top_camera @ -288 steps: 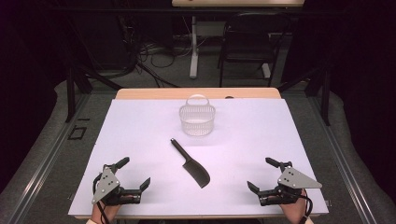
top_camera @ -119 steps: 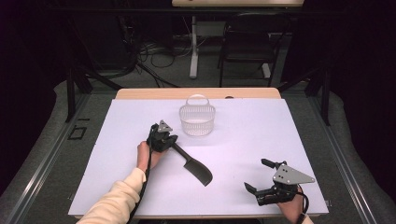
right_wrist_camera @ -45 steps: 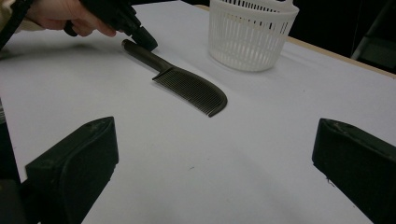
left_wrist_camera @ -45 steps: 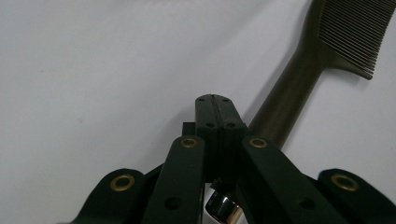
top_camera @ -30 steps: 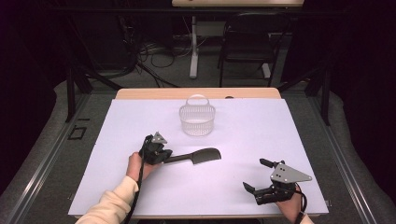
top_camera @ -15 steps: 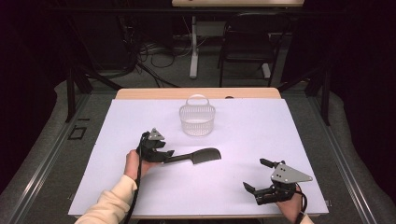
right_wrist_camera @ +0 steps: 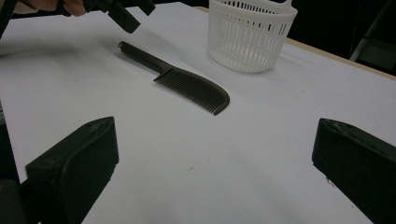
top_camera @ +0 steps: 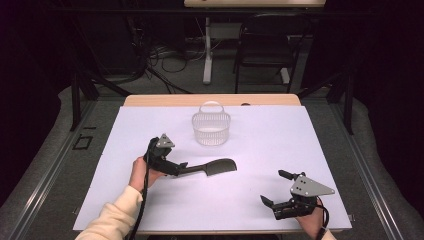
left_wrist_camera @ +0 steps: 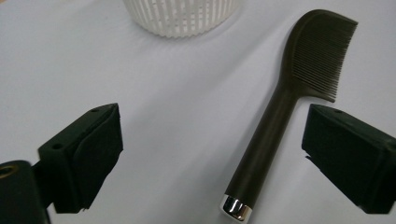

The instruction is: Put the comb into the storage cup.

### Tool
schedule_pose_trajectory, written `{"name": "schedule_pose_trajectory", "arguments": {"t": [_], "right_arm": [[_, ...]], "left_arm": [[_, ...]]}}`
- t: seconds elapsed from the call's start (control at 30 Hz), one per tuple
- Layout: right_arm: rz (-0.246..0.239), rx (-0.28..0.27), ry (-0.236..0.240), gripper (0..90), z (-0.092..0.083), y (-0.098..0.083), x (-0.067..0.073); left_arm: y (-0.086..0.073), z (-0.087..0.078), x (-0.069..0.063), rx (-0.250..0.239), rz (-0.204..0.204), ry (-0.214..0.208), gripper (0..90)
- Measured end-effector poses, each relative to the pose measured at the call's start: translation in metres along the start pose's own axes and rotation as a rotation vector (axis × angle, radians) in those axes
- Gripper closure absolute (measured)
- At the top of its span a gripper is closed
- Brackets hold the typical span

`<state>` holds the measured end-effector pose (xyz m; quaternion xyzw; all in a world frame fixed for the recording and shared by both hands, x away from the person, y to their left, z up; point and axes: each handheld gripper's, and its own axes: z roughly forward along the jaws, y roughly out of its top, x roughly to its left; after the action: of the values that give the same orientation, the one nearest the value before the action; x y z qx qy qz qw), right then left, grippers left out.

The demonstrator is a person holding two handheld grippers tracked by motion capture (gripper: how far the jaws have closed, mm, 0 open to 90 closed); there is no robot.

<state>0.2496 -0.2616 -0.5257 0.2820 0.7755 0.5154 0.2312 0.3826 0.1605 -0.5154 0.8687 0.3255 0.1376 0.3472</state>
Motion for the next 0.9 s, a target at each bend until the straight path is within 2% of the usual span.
{"name": "schedule_pose_trajectory", "arguments": {"t": [0.07, 0.27, 0.3, 0.33, 0.5, 0.67, 0.9], "right_arm": [[-0.004, 0.001, -0.002, 0.2, 0.0, 0.0, 0.001], [-0.004, 0.0, -0.005, 0.2, -0.001, 0.001, 0.001], [-0.006, 0.0, -0.006, 0.2, -0.001, 0.001, 0.001], [-0.004, 0.001, -0.004, 0.2, -0.001, 0.001, 0.001], [-0.003, 0.004, -0.002, 0.2, 0.0, 0.0, 0.001], [-0.002, 0.006, 0.002, 0.2, 0.0, 0.0, 0.0], [-0.001, 0.008, 0.003, 0.2, 0.0, 0.0, 0.0]], "left_arm": [[0.002, -0.003, -0.001, 0.003, 0.008, 0.005, 0.5], [0.005, -0.011, -0.002, 0.018, 0.046, -0.002, 0.0], [0.007, -0.013, -0.002, 0.03, 0.066, -0.006, 0.0], [0.007, -0.013, -0.002, 0.03, 0.066, -0.006, 0.0], [0.013, -0.016, -0.004, 0.072, 0.126, -0.031, 0.2], [0.019, -0.014, -0.009, 0.097, 0.182, -0.045, 0.3], [0.027, -0.007, -0.015, 0.141, 0.231, -0.068, 0.1]]}}
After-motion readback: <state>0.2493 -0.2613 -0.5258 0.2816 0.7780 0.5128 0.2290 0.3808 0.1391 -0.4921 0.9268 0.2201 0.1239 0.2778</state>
